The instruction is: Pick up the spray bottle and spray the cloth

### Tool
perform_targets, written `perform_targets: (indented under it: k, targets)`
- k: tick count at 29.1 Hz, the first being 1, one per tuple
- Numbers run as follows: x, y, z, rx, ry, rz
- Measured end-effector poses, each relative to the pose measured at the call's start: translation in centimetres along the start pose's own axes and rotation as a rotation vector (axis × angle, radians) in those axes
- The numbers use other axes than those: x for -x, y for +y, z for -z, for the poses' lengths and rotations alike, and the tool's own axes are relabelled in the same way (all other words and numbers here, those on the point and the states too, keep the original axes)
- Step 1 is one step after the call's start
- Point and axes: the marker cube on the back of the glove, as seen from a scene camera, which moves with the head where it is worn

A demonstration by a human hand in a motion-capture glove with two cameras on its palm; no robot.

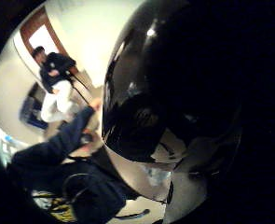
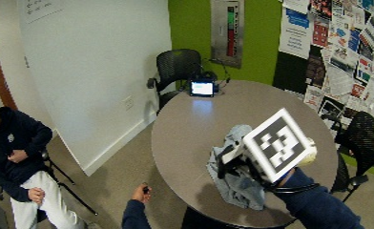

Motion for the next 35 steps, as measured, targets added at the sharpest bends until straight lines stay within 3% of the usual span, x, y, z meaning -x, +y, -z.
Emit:
perform_targets:
  k: [7, 14, 19, 30, 35]
  targets:
    - [-1.4, 0.5, 4.2, -0.128, -0.365, -0.052]
    - [-2.2, 3.4, 5.3, -0.128, -0.935, -0.305]
    - [-2.5, 2.8, 3.5, -0.126, -1.025, -0.26]
    - [2.4, -5.5, -0.6, -0.144, -1.327, -0.297]
    - [2.0, -9.2, -2.2, -0.19, -1.352, -0.351]
